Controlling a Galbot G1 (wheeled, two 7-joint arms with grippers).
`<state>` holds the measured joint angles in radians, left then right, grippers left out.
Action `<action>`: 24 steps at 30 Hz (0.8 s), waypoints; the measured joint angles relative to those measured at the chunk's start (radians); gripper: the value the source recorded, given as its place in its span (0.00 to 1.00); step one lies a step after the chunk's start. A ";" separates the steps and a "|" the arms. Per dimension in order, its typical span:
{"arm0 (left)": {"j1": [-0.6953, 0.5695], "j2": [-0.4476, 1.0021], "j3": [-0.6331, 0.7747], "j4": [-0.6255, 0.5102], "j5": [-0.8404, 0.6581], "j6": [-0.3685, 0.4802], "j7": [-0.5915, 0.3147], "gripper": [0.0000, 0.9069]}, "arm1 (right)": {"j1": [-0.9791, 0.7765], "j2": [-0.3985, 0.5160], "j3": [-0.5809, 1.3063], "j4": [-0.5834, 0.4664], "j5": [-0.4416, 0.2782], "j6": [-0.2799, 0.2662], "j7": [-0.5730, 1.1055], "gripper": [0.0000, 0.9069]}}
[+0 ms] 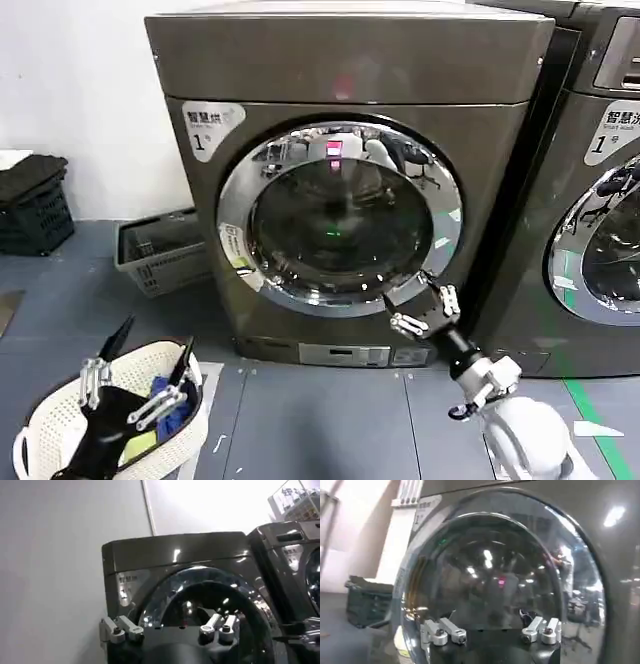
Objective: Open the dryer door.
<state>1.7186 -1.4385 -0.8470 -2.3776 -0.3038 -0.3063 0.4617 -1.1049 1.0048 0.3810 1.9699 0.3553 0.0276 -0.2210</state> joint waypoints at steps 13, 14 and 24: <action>0.017 -0.014 0.001 -0.019 0.015 -0.007 0.000 1.00 | 0.181 -0.001 -0.162 -0.113 0.023 0.022 -0.010 1.00; 0.017 -0.015 0.002 -0.019 0.015 -0.007 0.000 1.00 | 0.197 0.000 -0.176 -0.126 0.026 0.025 -0.010 1.00; 0.019 -0.023 0.002 -0.020 0.017 -0.008 0.000 1.00 | 0.320 0.022 -0.293 -0.220 0.040 0.027 -0.010 1.00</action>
<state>1.7376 -1.4611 -0.8450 -2.3978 -0.2866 -0.3146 0.4620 -0.7846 1.0270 0.0885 1.7501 0.3956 0.0547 -0.2308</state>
